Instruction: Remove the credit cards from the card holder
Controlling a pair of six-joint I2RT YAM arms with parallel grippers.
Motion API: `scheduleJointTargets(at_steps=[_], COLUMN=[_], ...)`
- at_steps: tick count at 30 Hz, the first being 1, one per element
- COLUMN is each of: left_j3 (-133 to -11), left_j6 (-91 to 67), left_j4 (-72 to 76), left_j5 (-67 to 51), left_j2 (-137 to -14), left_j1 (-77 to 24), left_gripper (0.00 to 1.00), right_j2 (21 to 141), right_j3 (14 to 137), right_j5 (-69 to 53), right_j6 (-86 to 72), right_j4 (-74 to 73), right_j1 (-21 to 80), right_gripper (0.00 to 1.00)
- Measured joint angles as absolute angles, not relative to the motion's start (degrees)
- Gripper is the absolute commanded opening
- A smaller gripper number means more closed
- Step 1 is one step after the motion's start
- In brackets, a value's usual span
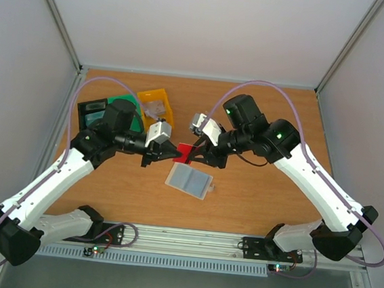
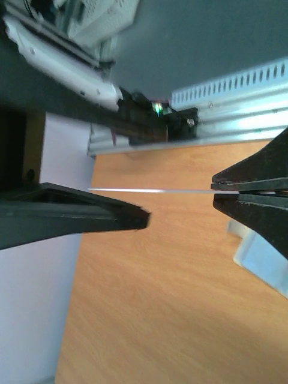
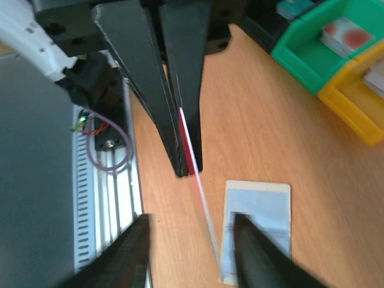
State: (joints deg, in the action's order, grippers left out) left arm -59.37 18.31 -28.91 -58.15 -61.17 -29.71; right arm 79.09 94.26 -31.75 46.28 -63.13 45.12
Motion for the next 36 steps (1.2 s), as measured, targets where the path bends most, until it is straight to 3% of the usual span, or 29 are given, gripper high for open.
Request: scheduleJointTargets(at_steps=[3, 4, 9, 16, 28, 36], left_j3=[-59.3, -59.2, -57.4, -57.7, -70.8, -71.5], left_j6=[21.5, 23.8, 39.3, 60.1, 74.1, 76.7], left_j4=[-29.6, -30.0, -31.3, -26.3, -18.0, -16.1], left_j5=[-50.2, -46.1, -23.9, -3.2, 5.0, 6.6], left_j2=[-61.2, -61.2, -63.1, -77.9, -100.2, -102.7], left_j1=[-29.9, -30.0, -27.7, -13.0, -5.9, -2.6], left_gripper=[0.00, 0.00, 0.00, 0.00, 0.00, 0.00], right_j2=[75.8, 74.1, 66.6, 63.2, 62.2, 64.0], right_j3=[89.3, 87.2, 79.4, 73.6, 70.1, 70.2], right_j5=[-27.8, -25.9, -19.5, -17.2, -17.4, -17.6], right_j6=[44.5, 43.7, 38.9, 34.9, 33.9, 34.2], right_j4=[-59.2, -57.6, -50.9, -44.6, -42.8, -42.9], right_j1=[45.1, 44.8, 39.9, 36.5, 35.7, 35.2], right_gripper=[0.97, 0.98, 0.99, 0.98, 0.99, 0.98])
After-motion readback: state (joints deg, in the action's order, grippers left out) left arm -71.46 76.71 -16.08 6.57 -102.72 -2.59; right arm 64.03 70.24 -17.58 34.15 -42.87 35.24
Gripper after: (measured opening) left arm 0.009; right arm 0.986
